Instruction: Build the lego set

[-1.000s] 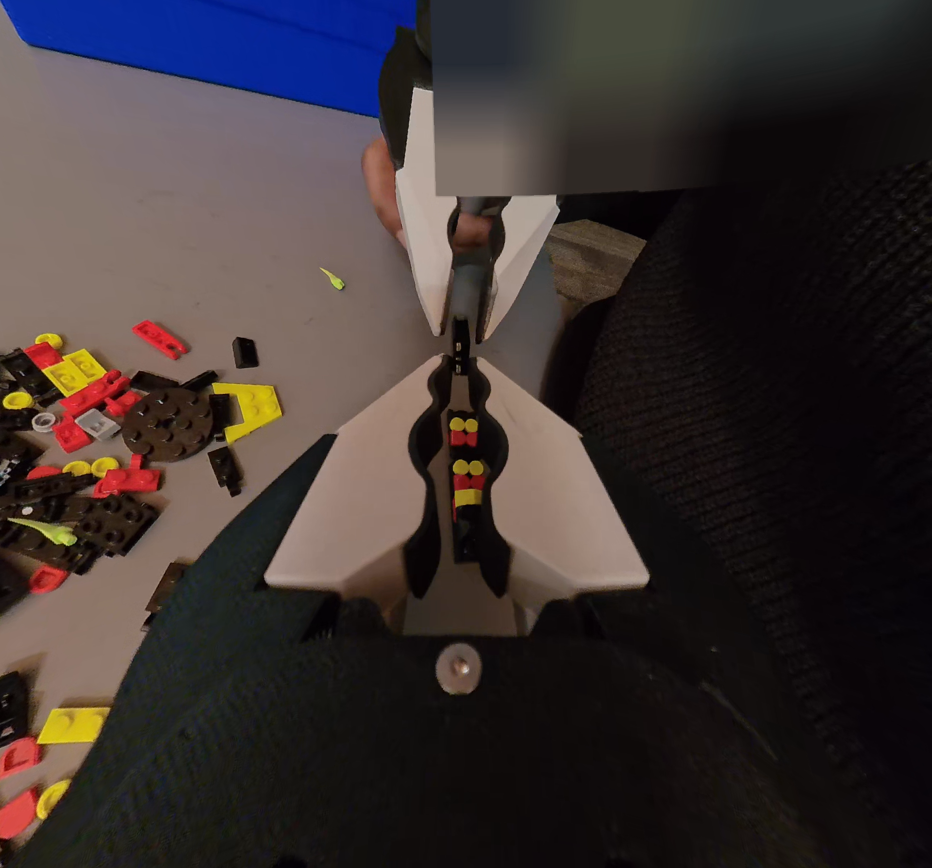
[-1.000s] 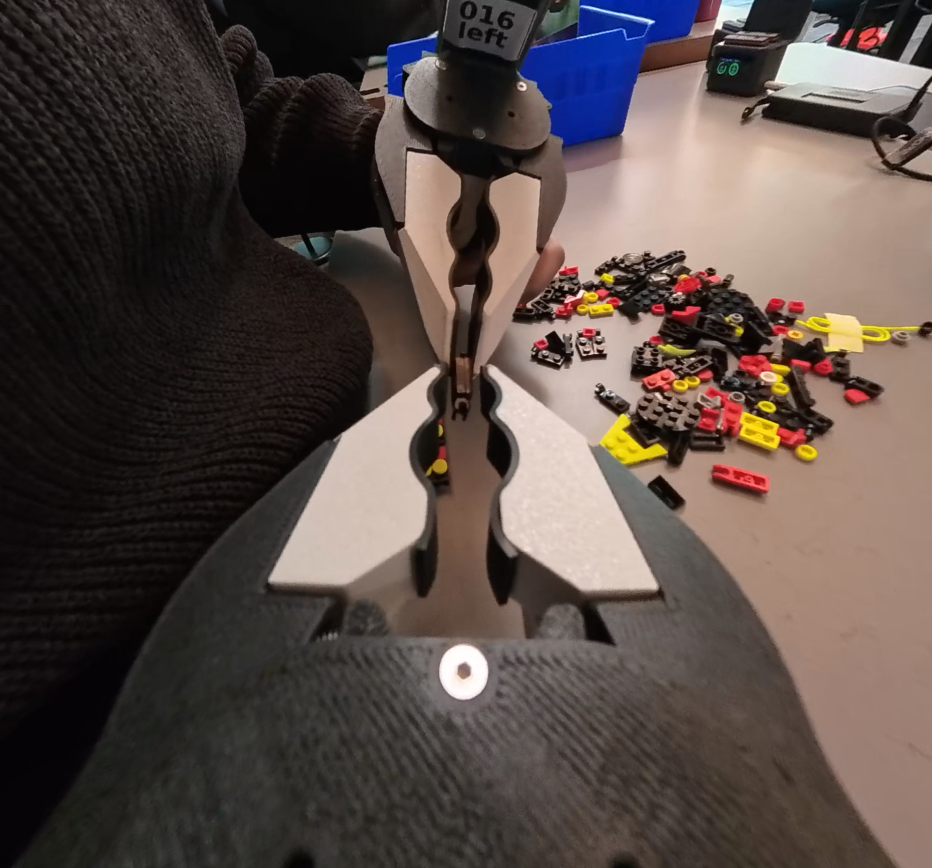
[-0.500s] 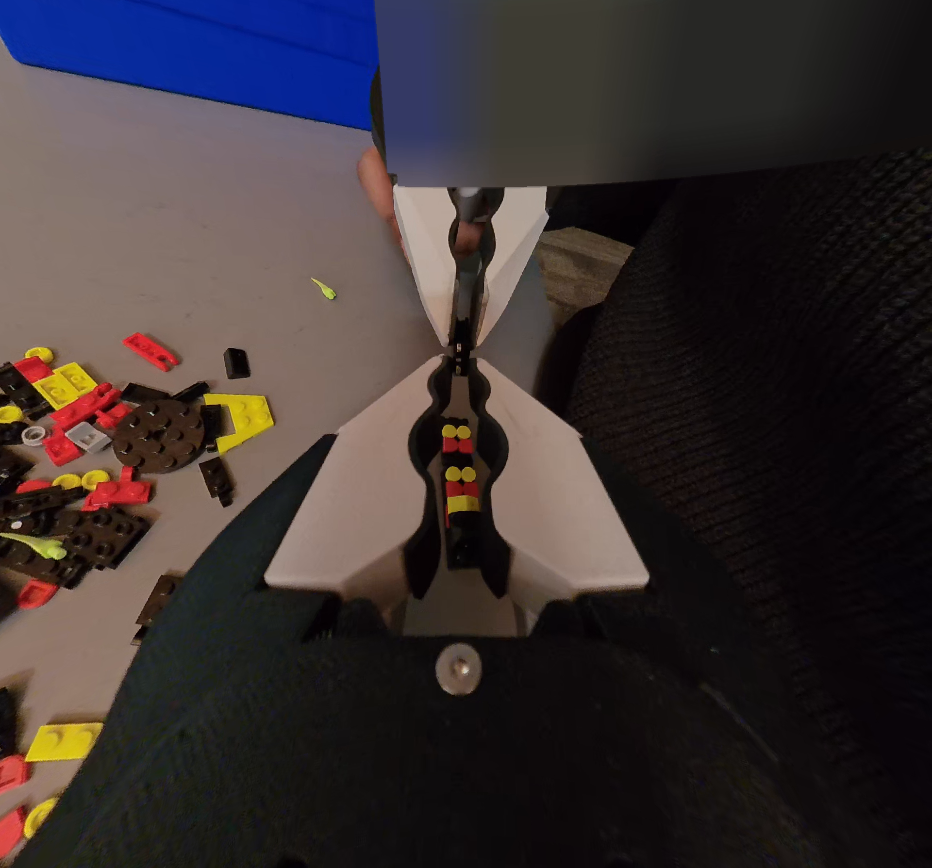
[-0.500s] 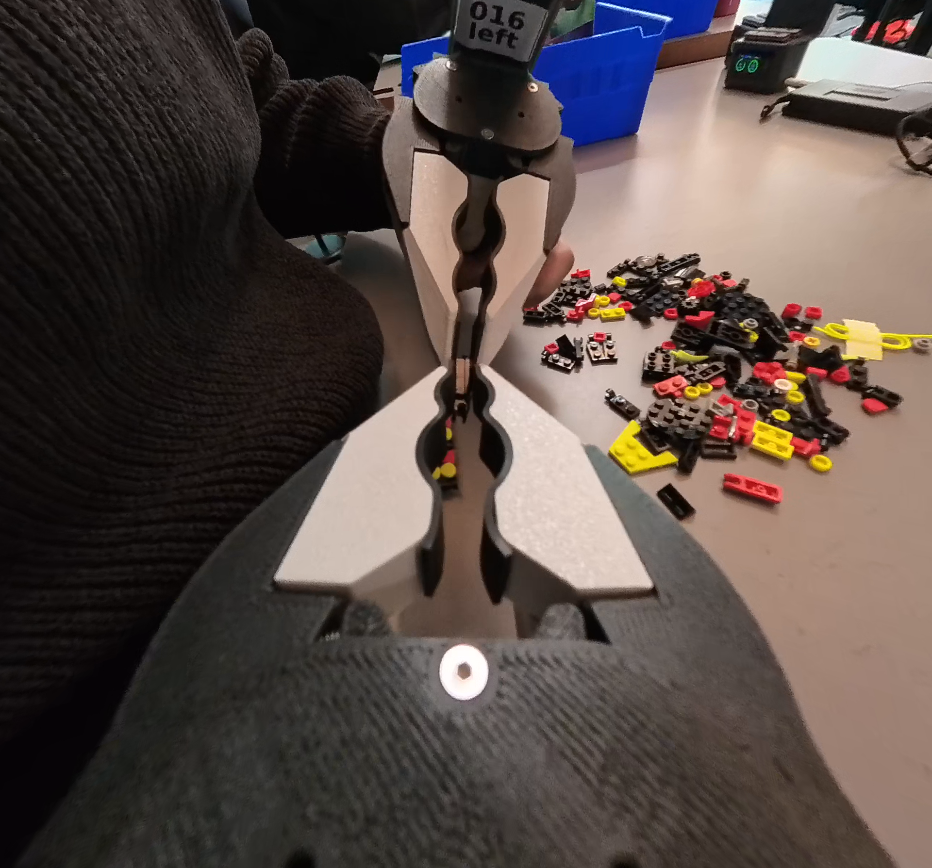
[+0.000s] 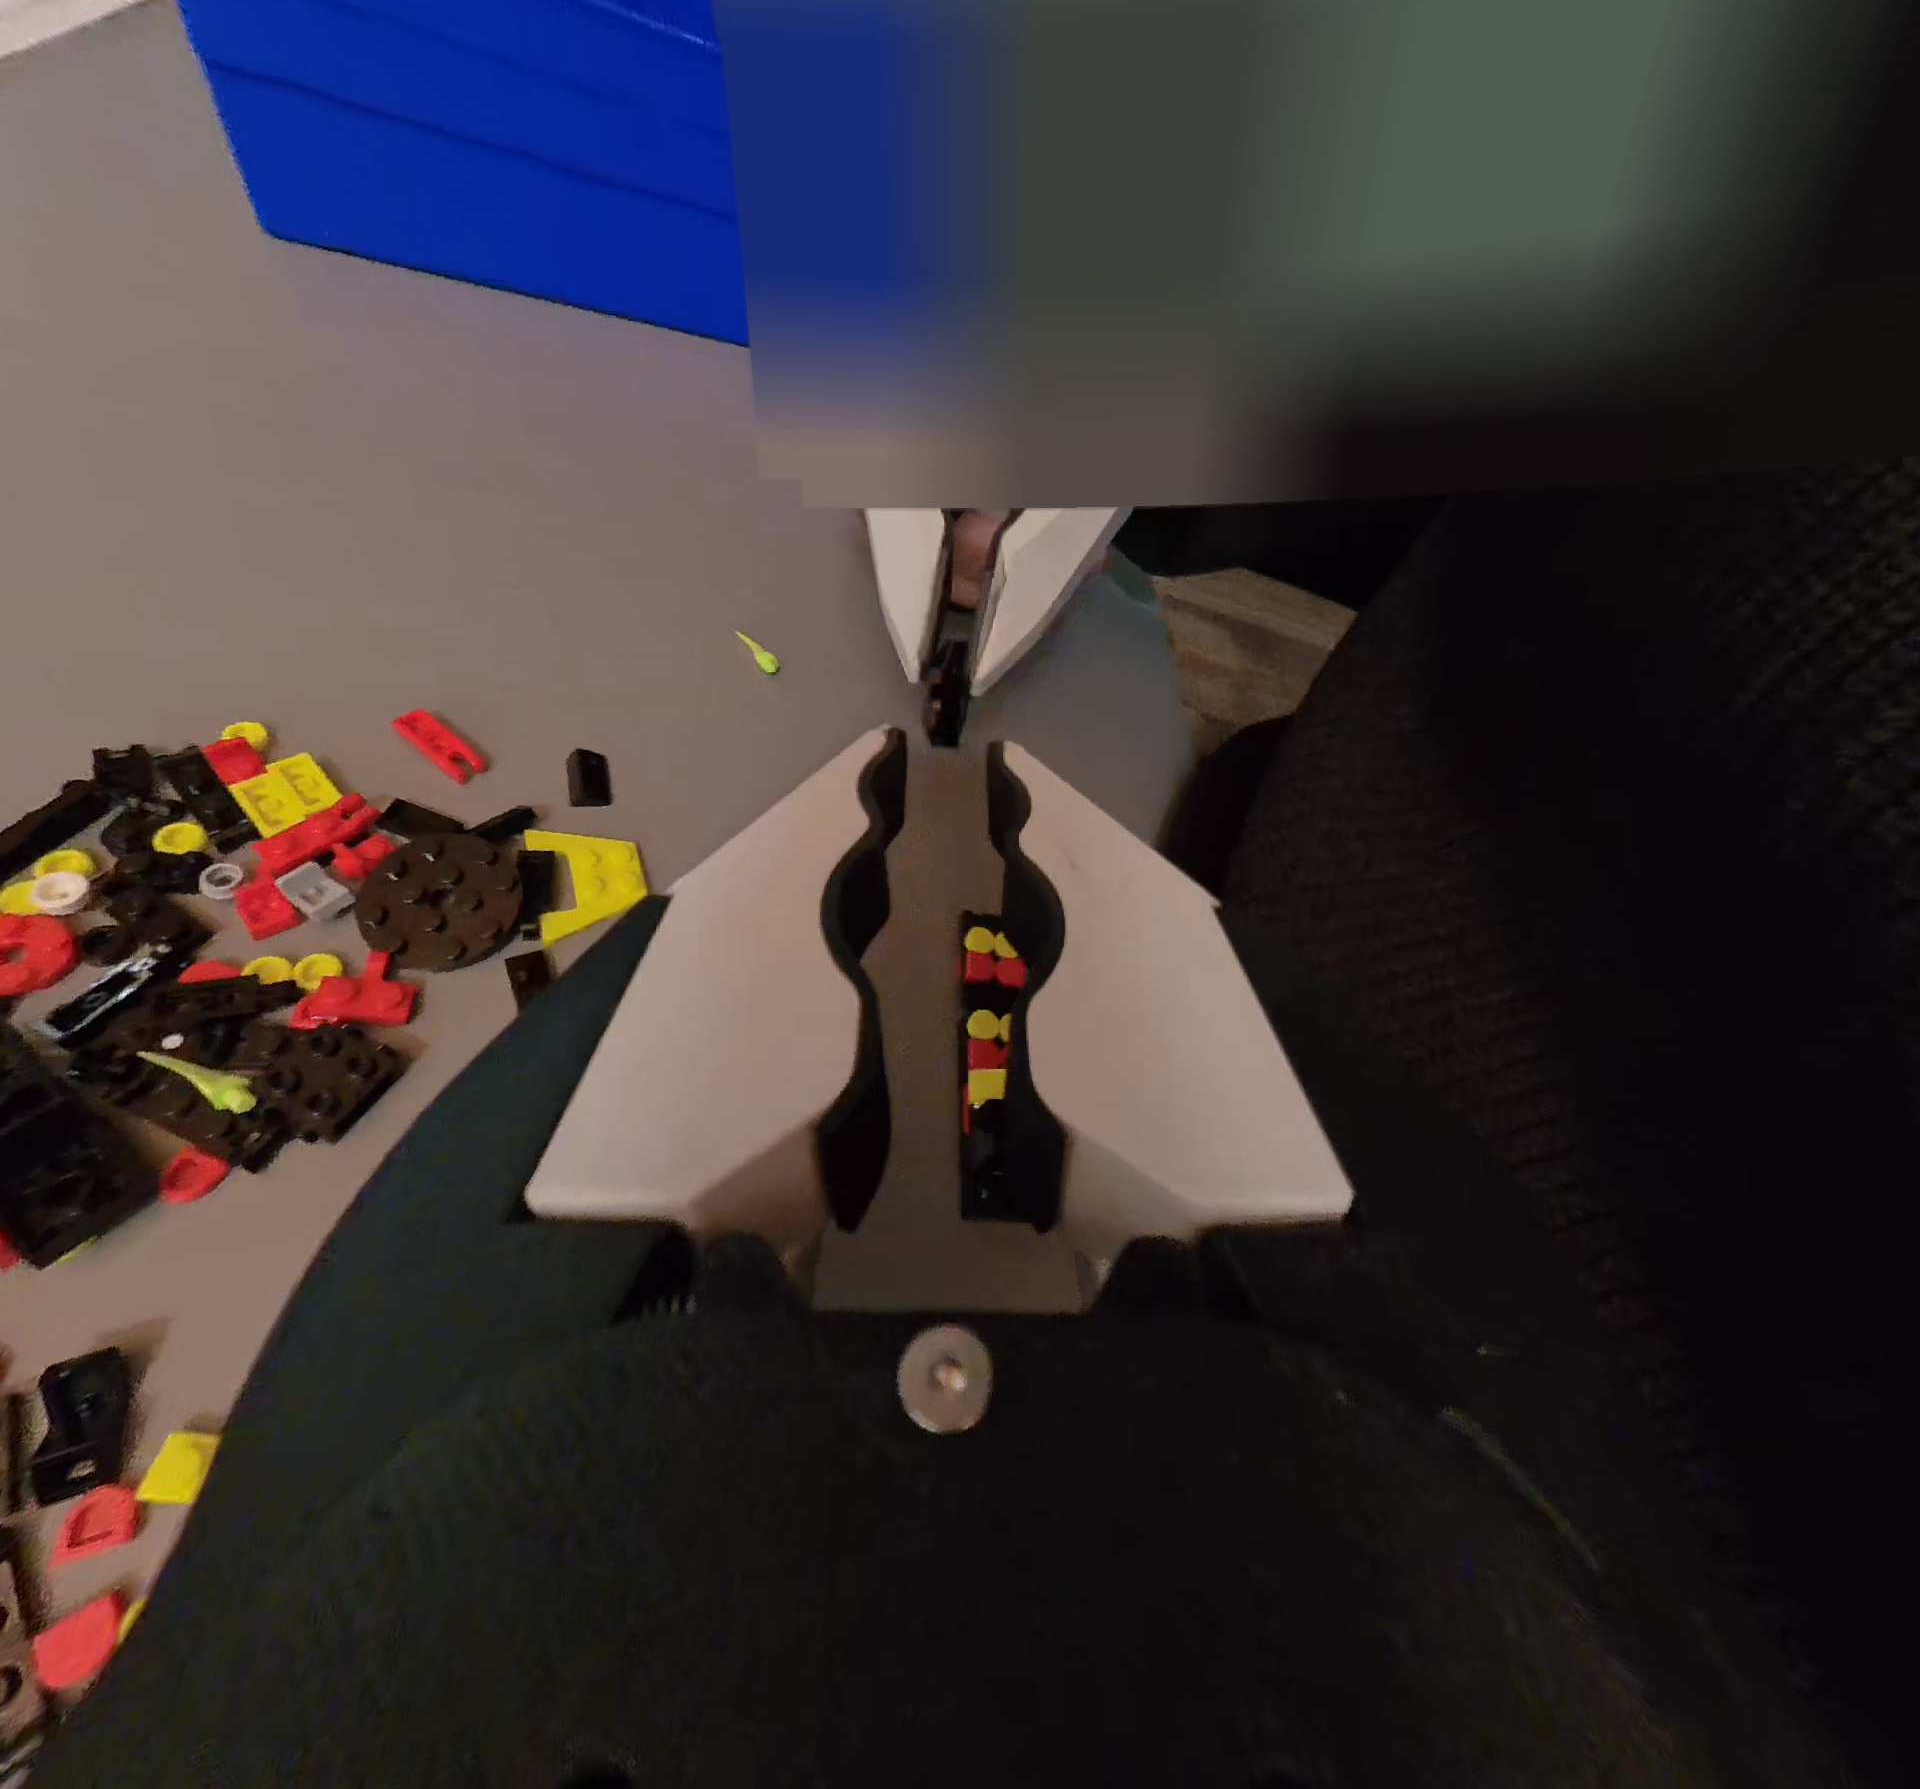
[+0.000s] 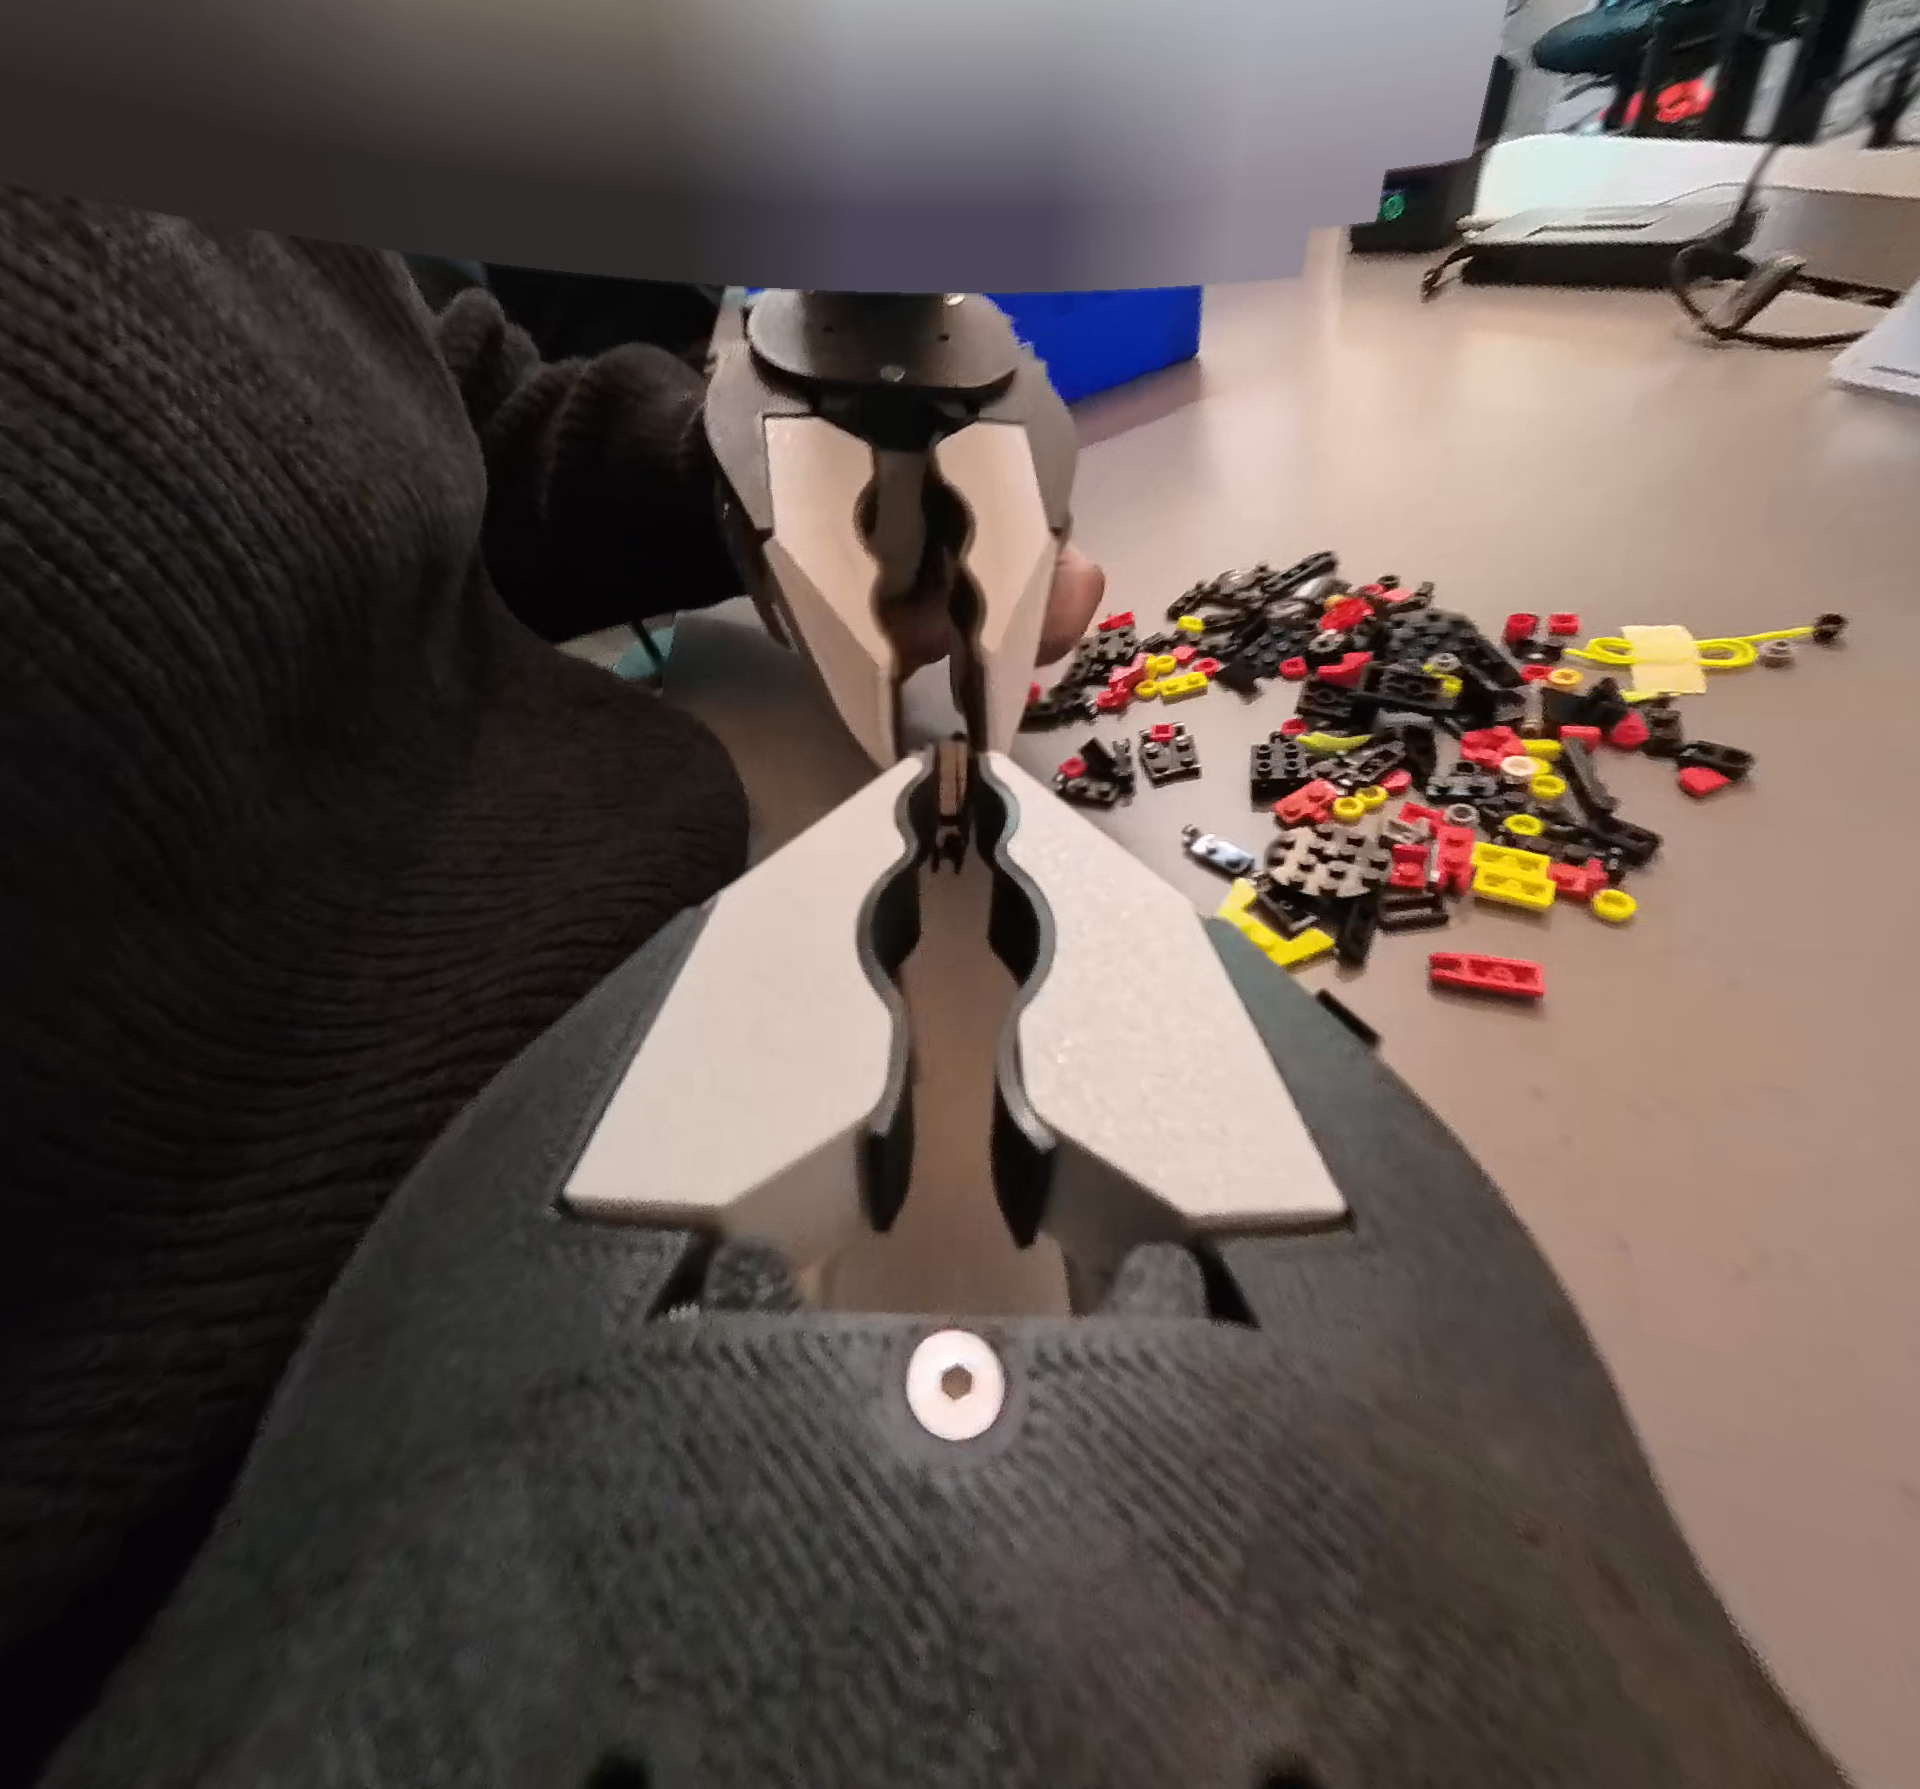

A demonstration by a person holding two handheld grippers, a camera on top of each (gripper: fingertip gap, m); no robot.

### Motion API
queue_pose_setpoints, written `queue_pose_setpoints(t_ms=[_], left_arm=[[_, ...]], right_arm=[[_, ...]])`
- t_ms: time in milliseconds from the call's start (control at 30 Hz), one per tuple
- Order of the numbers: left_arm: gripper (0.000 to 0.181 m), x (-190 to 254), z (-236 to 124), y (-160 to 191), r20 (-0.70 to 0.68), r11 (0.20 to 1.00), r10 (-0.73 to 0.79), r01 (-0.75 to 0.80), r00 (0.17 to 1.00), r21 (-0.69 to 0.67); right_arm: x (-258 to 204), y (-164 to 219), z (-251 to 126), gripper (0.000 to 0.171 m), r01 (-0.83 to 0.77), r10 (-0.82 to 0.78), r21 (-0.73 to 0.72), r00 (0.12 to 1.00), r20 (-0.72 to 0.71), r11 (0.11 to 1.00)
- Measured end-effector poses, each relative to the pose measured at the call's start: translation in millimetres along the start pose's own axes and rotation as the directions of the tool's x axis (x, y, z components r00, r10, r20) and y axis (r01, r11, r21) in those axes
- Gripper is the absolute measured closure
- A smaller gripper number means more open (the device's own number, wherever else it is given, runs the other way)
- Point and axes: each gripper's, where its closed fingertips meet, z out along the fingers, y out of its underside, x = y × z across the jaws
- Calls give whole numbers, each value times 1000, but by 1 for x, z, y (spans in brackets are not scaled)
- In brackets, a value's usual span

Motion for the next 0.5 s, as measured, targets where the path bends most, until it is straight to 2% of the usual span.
queue_pose_setpoints(t_ms=[100,333,500], left_arm=[[164,-5,1,-2,18,999,-21,21,1000,28],[161,-9,7,-6,11,988,-126,124,992,91],[173,-8,6,-6,12,991,-99,97,995,91]], right_arm=[[12,-1,-2,167,-49,51,27,998,-42,998],[9,-5,6,167,-97,99,54,995,-32,994],[8,-8,7,167,-123,124,75,992,-20,990]])
